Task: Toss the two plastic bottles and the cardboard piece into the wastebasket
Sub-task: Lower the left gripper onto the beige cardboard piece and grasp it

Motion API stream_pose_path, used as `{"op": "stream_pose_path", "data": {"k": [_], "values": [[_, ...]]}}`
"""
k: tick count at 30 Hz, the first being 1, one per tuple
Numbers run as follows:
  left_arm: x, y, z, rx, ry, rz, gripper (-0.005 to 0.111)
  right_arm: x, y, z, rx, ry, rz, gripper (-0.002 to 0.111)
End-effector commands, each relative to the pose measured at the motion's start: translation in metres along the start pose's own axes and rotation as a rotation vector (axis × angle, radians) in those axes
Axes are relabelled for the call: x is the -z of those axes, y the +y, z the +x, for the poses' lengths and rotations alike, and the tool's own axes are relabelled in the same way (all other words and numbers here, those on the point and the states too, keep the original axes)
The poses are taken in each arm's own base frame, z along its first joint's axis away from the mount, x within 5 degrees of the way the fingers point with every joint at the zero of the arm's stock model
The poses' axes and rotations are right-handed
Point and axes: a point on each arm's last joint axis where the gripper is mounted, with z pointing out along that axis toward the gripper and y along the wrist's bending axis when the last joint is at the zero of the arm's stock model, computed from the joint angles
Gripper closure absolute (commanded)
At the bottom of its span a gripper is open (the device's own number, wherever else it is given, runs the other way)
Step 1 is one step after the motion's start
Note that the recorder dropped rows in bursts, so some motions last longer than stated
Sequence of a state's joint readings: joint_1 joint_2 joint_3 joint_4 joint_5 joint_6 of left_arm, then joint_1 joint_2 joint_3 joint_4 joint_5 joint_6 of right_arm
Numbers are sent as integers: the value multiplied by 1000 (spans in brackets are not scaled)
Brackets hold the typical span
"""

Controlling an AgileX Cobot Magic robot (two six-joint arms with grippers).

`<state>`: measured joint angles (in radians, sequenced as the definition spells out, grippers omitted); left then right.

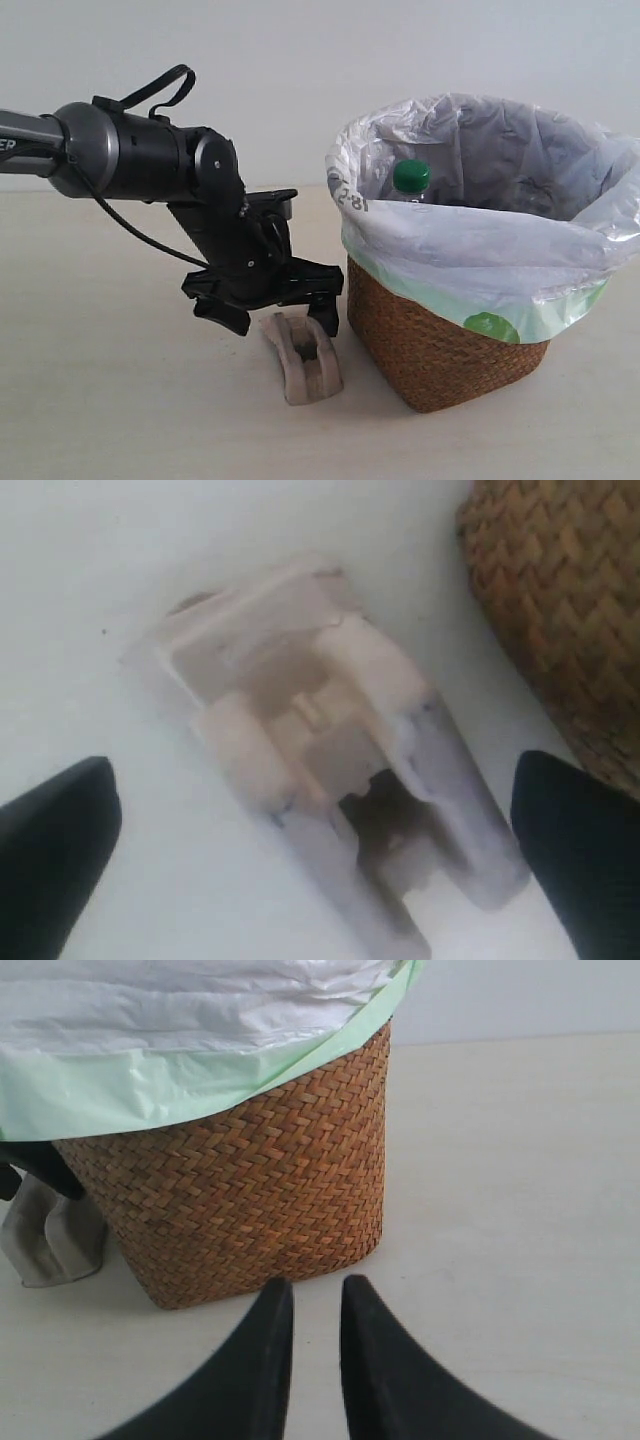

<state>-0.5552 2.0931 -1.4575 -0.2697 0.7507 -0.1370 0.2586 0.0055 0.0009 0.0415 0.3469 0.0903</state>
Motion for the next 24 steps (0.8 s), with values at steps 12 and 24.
{"op": "stream_pose_path", "data": {"k": [12,24], "values": [[-25,3,4,60,34,-2,5,0,0,-1,0,-12,-3,95],[-22,15,10,8,130,-66,103,0,0,-1,0,-12,-3,95]]}}
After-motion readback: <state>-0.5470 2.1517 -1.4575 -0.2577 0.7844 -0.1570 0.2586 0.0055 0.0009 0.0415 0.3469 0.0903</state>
